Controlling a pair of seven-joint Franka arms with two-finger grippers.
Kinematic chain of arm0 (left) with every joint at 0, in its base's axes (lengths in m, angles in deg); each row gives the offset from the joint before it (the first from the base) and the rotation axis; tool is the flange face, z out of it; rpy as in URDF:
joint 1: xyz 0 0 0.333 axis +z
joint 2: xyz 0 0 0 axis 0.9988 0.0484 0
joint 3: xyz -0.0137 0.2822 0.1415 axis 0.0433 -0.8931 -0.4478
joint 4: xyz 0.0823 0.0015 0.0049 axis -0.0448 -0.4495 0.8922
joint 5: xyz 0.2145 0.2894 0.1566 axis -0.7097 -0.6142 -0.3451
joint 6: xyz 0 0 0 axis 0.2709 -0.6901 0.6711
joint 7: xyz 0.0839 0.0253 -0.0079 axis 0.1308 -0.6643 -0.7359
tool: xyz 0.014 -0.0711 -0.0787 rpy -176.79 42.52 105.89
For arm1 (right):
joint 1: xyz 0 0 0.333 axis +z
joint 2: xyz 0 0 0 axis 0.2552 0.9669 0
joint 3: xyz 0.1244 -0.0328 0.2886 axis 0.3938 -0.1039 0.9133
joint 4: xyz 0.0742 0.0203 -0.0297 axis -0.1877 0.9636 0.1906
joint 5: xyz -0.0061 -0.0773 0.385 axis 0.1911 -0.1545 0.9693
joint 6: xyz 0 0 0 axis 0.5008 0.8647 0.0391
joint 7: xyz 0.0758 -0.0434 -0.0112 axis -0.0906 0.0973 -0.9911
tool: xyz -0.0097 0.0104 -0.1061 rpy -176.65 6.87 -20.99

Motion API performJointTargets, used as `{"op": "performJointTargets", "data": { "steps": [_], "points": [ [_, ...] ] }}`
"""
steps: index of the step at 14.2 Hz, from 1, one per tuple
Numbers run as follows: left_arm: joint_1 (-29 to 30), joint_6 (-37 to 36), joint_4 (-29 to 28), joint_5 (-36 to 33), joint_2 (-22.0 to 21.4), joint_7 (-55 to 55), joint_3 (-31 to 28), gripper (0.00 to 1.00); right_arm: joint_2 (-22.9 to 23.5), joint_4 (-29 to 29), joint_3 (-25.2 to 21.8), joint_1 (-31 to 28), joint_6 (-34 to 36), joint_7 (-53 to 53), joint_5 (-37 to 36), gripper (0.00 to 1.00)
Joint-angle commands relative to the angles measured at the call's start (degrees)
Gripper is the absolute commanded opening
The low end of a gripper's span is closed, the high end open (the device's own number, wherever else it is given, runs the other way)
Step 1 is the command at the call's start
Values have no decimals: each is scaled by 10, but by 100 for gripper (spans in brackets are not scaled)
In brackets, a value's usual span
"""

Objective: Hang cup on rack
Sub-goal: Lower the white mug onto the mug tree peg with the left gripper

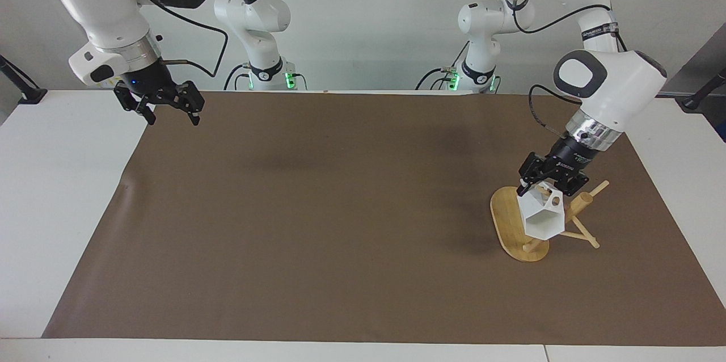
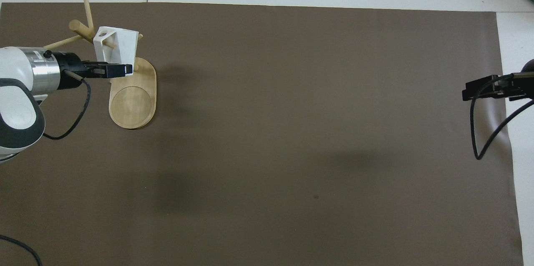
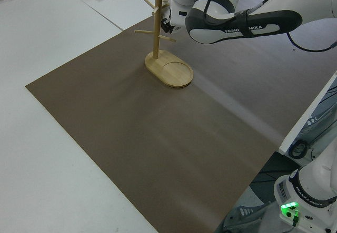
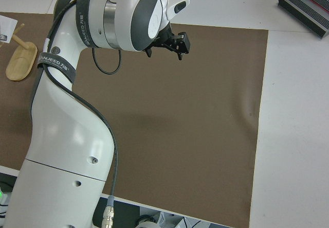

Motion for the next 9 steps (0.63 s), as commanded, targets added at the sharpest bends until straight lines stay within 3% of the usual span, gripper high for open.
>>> {"op": "performJointTargets", "data": {
  "steps": [1,2,3,5,6,7,9],
  "points": [
    [-1,8,-24,0,-21,-8,0,2,-7,5,2,-2,6,5,3,100],
    [0,6,-24,0,-22,-6,0,20,-8,5,3,-1,6,7,3,100],
    [1,0,-24,0,-22,-3,0,50,-8,5,3,0,6,8,3,100],
    [4,-11,-23,0,-24,-2,0,72,-8,5,3,2,6,8,3,100],
    [5,-12,-23,0,-24,-2,-1,91,-8,5,3,2,5,8,3,100],
    [5,-13,-22,-1,-24,-2,-1,100,-8,5,3,1,5,8,4,100],
    [6,-28,-18,-1,-24,-1,-2,100,-8,5,3,-2,5,8,4,100]
  ]
}}
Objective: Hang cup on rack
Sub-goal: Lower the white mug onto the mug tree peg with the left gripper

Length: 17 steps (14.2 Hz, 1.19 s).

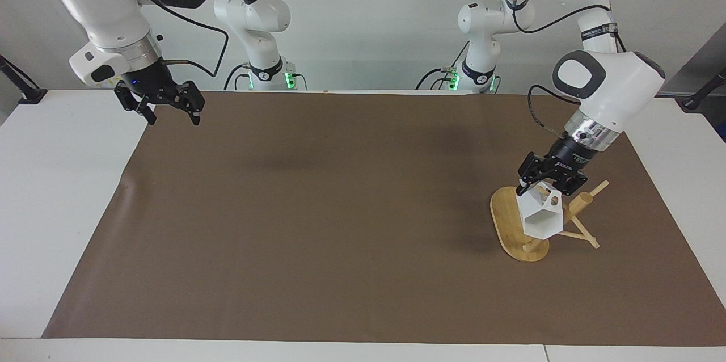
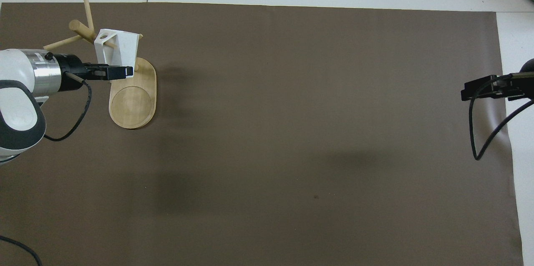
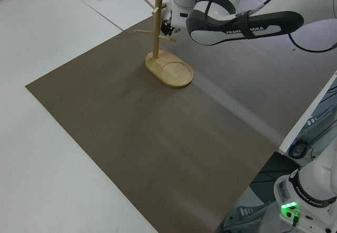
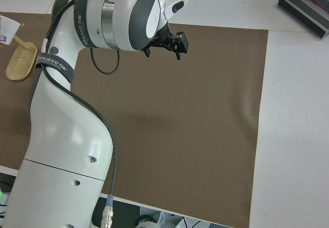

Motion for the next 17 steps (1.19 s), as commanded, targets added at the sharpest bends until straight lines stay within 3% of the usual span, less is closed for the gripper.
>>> {"op": "performJointTargets", "data": {
  "steps": [1,7,11,17],
  "points": [
    [5,-29,-12,-1,-19,6,0,100,-8,5,-1,-6,5,8,3,100],
    [18,-121,16,-7,-40,77,-3,100,-8,5,-17,-10,6,2,3,100],
    [22,-155,5,-13,-98,196,-5,100,-8,5,-17,-13,6,2,3,100],
    [23,-221,5,-78,-120,365,-5,100,-9,5,-17,-13,6,4,3,100]
  ]
}}
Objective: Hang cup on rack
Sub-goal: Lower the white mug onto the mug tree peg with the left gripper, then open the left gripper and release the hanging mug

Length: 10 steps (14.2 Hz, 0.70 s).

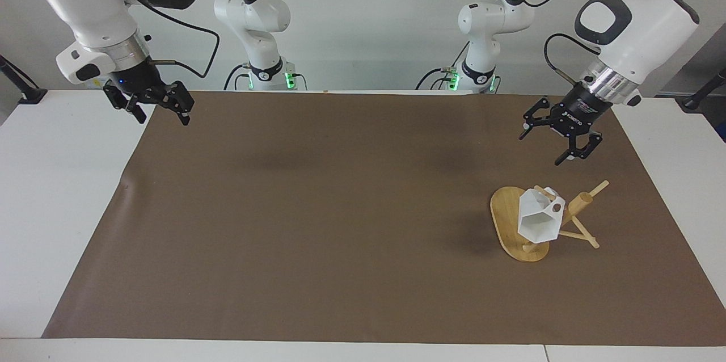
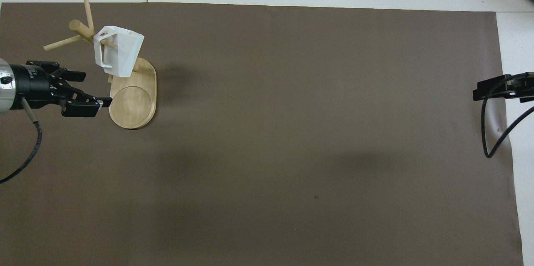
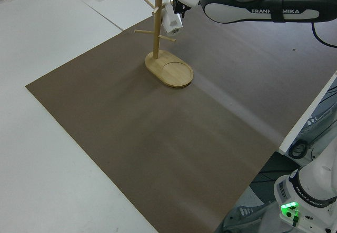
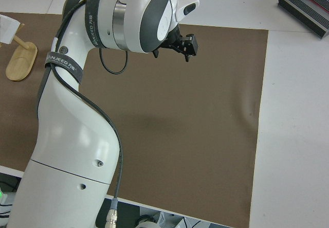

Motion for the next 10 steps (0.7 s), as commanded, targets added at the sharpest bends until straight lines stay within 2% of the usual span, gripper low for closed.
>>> {"op": "performJointTargets", "data": {
  "steps": [1,6,10],
  "points": [
    [7,-38,-12,-22,-17,120,2,100,-9,6,4,-9,6,5,3,100],
    [2,-83,-8,-83,-22,379,4,100,-10,7,4,-8,9,4,3,100],
    [0,-106,4,-107,-19,537,3,100,-9,7,4,-9,5,6,3,100]
  ]
}}
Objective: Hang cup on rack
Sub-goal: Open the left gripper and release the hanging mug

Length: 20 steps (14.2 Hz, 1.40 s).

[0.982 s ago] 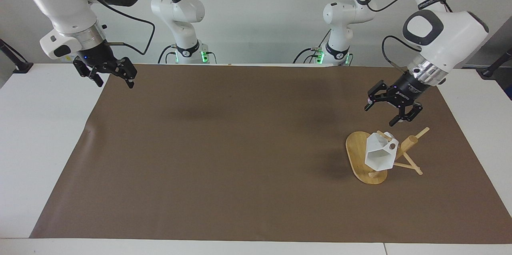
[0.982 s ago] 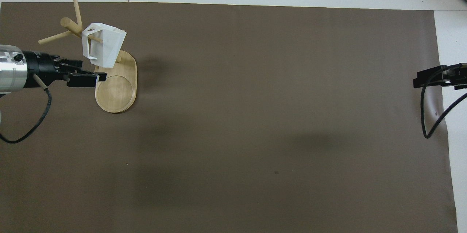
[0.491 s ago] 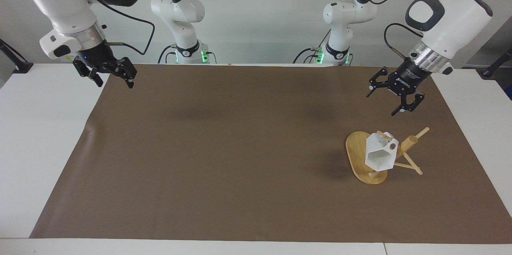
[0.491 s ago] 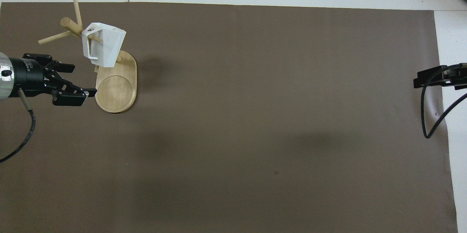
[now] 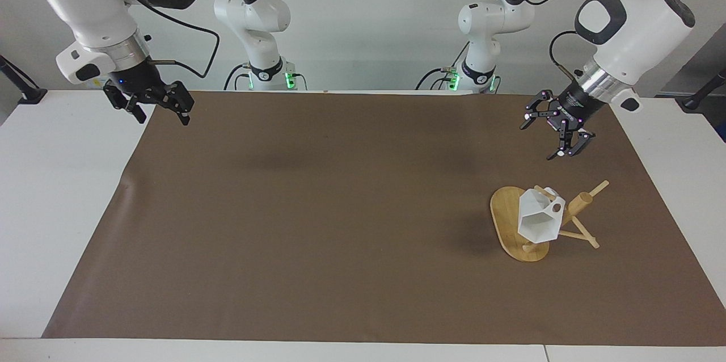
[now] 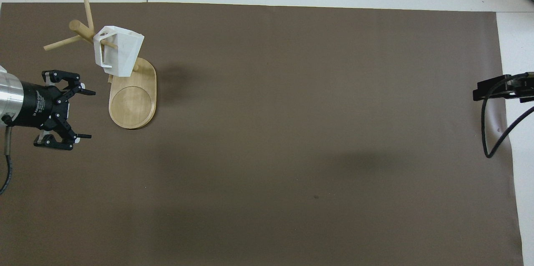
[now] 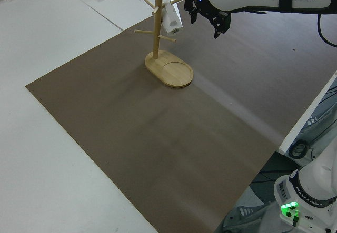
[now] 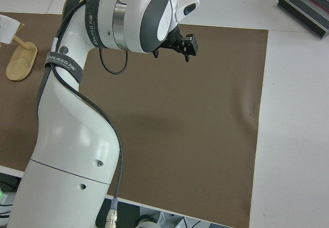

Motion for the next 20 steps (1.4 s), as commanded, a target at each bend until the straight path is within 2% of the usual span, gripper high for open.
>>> {"op": "performJointTargets", "data": {
  "steps": [1,5,11,15,18,20],
  "points": [
    [1,-17,14,-34,-4,92,0,100,-9,7,4,-9,2,7,3,100],
    [-3,-42,43,-58,4,212,2,100,-8,10,4,-9,-35,8,3,100],
    [-24,-56,57,-59,2,325,6,100,-9,10,5,-9,-27,5,3,100],
    [-38,-54,68,-87,0,480,0,100,-9,10,7,0,-25,5,3,100],
    [-53,-68,110,-126,10,572,-20,100,-9,10,7,-1,-26,6,3,100],
    [-70,-100,151,-133,28,675,-41,100,-9,10,7,0,-25,5,3,100]
  ]
}}
